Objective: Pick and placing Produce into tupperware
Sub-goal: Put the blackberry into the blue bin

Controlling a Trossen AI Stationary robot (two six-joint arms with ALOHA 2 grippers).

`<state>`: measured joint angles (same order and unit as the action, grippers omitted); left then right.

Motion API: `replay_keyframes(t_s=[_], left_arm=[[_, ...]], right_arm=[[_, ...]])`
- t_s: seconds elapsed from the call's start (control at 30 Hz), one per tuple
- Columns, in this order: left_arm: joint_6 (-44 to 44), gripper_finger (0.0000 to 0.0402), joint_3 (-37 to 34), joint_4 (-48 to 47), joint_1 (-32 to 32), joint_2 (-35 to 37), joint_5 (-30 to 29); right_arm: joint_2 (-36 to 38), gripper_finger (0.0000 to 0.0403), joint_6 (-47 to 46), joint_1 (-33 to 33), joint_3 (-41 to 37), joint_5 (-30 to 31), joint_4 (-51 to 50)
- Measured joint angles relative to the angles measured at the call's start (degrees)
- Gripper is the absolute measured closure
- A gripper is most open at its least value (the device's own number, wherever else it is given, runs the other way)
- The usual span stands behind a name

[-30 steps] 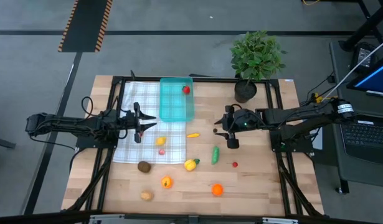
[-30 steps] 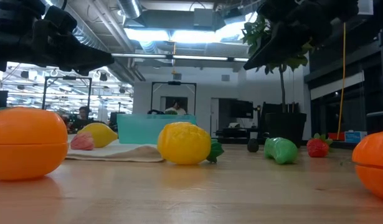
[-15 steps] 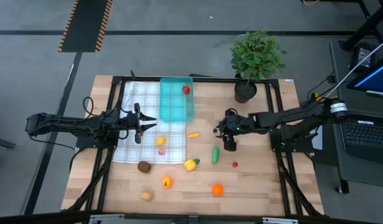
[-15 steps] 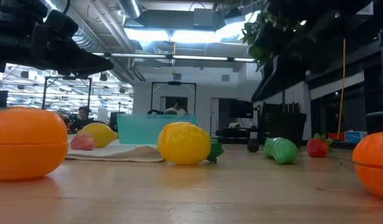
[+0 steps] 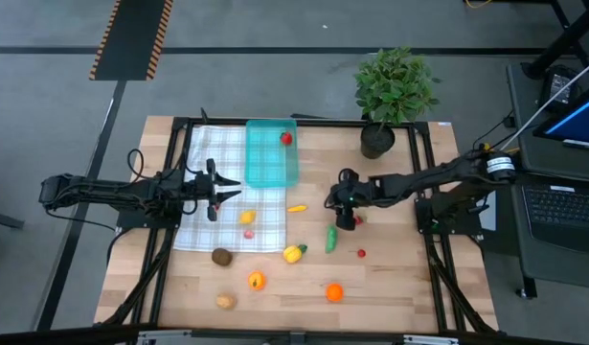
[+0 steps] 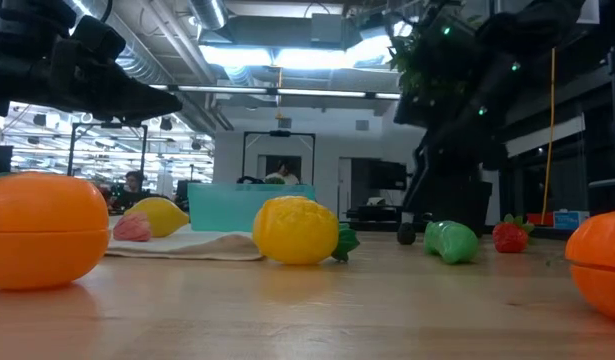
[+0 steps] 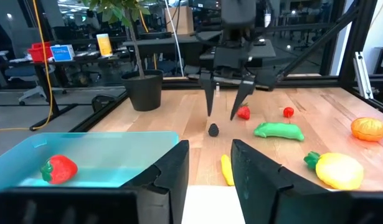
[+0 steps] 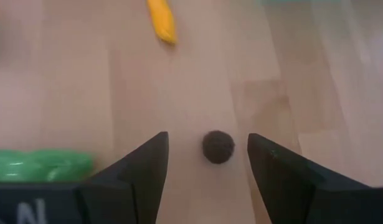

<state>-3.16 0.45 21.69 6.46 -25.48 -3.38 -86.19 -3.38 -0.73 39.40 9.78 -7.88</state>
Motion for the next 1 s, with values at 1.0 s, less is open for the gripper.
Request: replay_keyframes(t_s=[1.0], left_arm=[[-0.02, 0.0278, 0.01, -0.26, 0.00, -0.02, -0.02]], right_arm=[[-8.81, 0.0184, -1.00, -2.64, 0.07, -0.36, 5.46]])
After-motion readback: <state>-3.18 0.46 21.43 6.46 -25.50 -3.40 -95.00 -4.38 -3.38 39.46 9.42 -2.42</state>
